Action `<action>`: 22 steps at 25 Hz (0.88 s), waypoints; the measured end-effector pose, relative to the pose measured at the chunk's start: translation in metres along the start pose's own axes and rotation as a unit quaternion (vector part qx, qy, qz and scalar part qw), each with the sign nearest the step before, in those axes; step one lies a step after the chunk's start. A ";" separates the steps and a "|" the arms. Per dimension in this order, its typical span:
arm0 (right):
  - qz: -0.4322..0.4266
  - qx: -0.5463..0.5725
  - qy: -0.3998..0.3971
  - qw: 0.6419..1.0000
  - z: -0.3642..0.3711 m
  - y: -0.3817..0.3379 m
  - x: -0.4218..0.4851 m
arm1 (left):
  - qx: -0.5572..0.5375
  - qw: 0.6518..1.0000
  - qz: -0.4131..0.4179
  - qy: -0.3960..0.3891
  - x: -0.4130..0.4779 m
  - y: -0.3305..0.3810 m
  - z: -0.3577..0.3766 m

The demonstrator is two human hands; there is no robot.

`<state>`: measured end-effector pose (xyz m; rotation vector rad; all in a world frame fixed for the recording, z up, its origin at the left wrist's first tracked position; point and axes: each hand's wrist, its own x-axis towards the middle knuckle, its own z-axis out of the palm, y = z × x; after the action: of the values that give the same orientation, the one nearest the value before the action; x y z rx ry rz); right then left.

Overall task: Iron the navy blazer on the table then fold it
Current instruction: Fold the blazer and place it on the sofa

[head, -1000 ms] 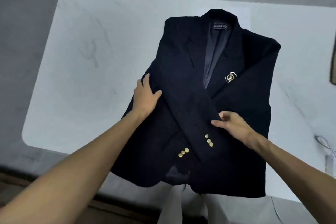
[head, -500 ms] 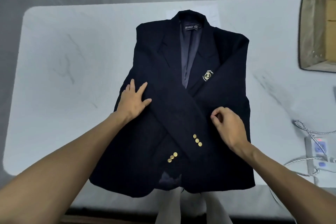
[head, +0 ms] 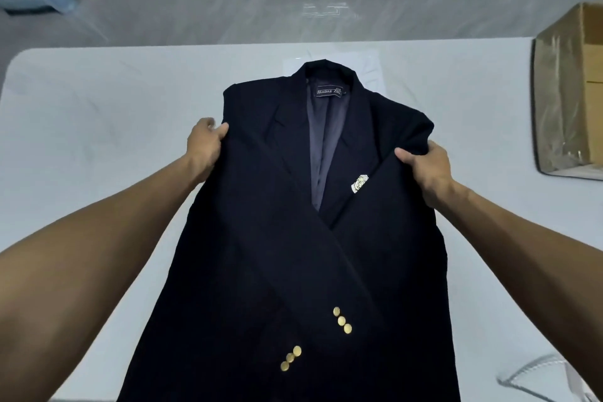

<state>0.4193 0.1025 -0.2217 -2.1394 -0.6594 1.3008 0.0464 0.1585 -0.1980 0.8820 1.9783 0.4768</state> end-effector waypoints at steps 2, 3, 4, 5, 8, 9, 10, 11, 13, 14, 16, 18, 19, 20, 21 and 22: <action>-0.009 0.005 0.015 1.000 0.002 -0.002 0.006 | -0.048 0.998 0.010 -0.041 0.006 0.010 0.007; -0.030 0.020 0.029 0.999 0.002 -0.007 0.005 | -0.084 0.995 0.020 -0.054 0.002 0.016 0.009; -0.060 0.039 0.046 0.996 -0.001 -0.015 0.007 | -0.119 0.991 0.038 -0.047 0.001 0.023 0.011; -0.088 0.054 0.064 0.993 -0.005 -0.022 0.010 | -0.154 0.986 0.057 -0.029 -0.001 0.030 0.011; -0.107 0.024 0.084 0.990 -0.016 -0.042 0.020 | -0.196 0.977 0.079 0.015 -0.004 0.052 0.008; -0.108 0.007 0.078 0.991 -0.018 -0.051 0.022 | -0.193 0.978 0.076 0.031 -0.006 0.060 0.007; -0.124 -0.007 0.071 0.990 -0.017 -0.062 0.022 | -0.174 0.980 0.081 0.056 -0.007 0.067 0.006; -0.156 -0.020 0.072 0.985 -0.016 -0.077 0.022 | -0.159 0.979 0.097 0.082 -0.009 0.076 0.004; -0.215 -0.002 0.085 0.973 -0.013 -0.110 0.015 | -0.159 0.972 0.132 0.113 -0.018 0.098 -0.008; -0.225 0.026 0.090 0.970 -0.016 -0.123 0.011 | -0.178 0.967 0.143 0.114 -0.023 0.108 -0.017; -0.223 0.053 0.091 0.969 -0.026 -0.137 0.003 | -0.206 0.961 0.162 0.093 -0.036 0.119 -0.039; -0.220 0.044 0.075 0.972 -0.042 -0.130 -0.017 | -0.191 0.963 0.186 0.048 -0.065 0.112 -0.060; -0.219 0.040 0.058 0.973 -0.052 -0.118 -0.033 | -0.168 0.967 0.192 0.021 -0.082 0.101 -0.069; -0.223 0.031 0.039 0.973 -0.062 -0.103 -0.051 | -0.141 0.971 0.193 -0.010 -0.103 0.087 -0.075; -0.223 0.020 0.017 0.975 -0.072 -0.083 -0.072 | -0.117 0.975 0.182 -0.045 -0.122 0.067 -0.085; -0.212 0.015 -0.006 0.977 -0.083 -0.056 -0.091 | -0.092 0.979 0.160 -0.082 -0.141 0.042 -0.094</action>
<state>0.4493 0.0674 -0.0945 -1.8344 -1.0275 1.0814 0.0325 0.0837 -0.0413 1.0897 1.6194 0.7324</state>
